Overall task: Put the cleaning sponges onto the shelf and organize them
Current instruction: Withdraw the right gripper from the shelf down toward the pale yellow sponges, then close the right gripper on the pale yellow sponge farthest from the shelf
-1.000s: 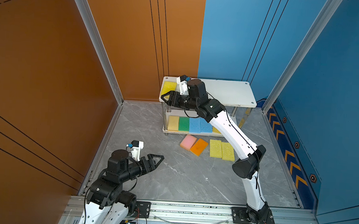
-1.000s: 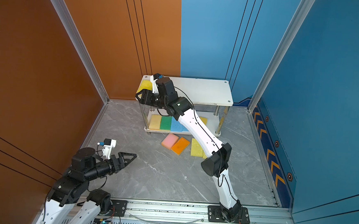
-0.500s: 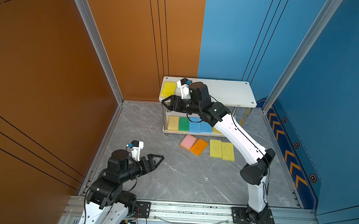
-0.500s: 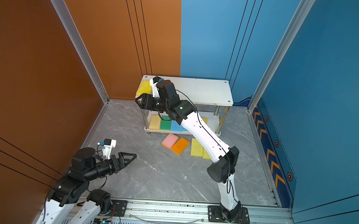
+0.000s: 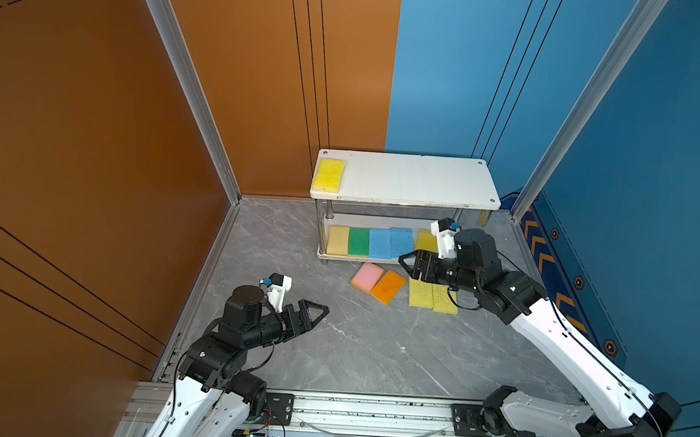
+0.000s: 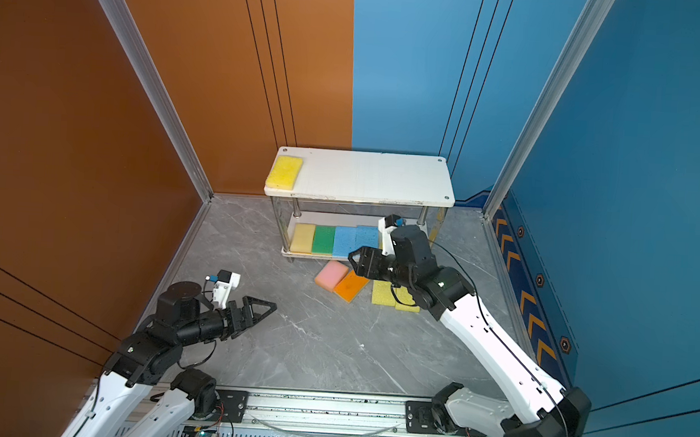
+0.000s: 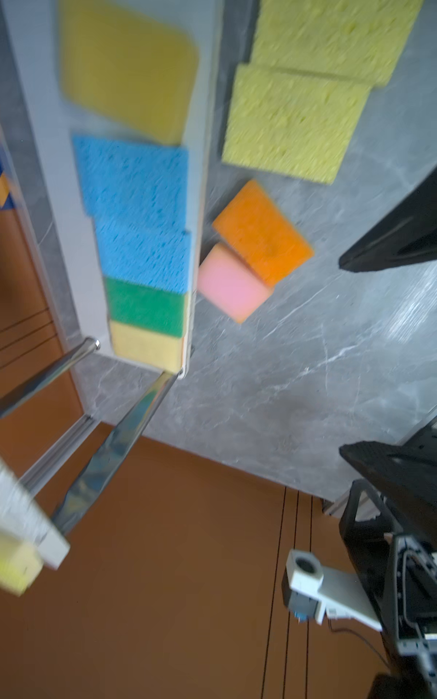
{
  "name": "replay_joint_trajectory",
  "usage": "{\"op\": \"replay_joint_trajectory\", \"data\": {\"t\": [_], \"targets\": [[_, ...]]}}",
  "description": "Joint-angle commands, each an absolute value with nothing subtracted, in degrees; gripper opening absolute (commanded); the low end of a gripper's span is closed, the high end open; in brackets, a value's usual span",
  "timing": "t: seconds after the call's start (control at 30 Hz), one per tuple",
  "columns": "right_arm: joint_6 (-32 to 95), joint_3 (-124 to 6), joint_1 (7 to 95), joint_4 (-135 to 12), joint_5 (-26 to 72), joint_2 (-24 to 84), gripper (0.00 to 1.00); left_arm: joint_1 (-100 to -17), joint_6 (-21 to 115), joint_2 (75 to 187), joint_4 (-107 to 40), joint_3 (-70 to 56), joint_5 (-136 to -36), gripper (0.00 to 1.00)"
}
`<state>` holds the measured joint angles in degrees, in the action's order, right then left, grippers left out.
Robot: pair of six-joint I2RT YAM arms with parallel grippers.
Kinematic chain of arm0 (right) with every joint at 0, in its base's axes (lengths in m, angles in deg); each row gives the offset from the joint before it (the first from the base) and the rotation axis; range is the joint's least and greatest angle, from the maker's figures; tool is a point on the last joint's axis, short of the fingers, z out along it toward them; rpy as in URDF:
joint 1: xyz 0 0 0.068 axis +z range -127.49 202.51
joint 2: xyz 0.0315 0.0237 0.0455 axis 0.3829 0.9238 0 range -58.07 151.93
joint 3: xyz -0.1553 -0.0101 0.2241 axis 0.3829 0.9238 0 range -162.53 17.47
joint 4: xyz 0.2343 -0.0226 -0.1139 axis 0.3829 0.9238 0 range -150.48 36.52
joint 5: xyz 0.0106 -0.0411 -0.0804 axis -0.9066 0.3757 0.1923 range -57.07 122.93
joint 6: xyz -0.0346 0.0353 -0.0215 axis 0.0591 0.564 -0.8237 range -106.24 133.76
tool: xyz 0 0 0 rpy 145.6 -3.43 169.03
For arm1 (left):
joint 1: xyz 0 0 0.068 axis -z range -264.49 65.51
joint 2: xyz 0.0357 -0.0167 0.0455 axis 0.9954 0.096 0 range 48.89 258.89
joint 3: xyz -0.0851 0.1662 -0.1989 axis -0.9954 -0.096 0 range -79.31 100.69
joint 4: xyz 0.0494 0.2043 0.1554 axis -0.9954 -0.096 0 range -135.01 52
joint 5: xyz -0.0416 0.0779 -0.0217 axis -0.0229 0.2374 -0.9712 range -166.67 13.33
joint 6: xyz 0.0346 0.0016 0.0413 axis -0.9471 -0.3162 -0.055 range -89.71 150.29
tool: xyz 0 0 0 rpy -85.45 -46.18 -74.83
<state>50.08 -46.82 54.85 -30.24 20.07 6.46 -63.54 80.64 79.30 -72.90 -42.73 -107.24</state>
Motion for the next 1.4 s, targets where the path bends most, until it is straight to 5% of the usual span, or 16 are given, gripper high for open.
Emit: {"op": "replay_joint_trajectory", "data": {"t": [0.0,0.17,0.53,0.87,1.37], "targets": [[52.5,-37.8,50.0,-28.5,19.7,0.0,0.74,-57.6,81.2,83.9,-65.9,-45.5,-102.3,0.92],[52.0,-29.1,40.1,-27.6,15.4,-4.6,0.74,-48.7,81.6,98.3,-53.1,-46.5,-97.7,0.92],[46.5,-27.1,28.3,-30.2,19.5,7.0,0.72,-47.0,81.4,120.6,-37.4,-44.3,-100.1,0.83],[45.0,-30.5,26.6,-37.1,21.3,23.1,0.60,-48.3,82.0,118.1,-36.7,-46.9,-101.0,0.77],[42.0,-33.8,26.5,-37.3,24.9,32.3,0.52,-51.3,82.6,112.3,-38.2,-50.4,-102.9,0.73]]}}
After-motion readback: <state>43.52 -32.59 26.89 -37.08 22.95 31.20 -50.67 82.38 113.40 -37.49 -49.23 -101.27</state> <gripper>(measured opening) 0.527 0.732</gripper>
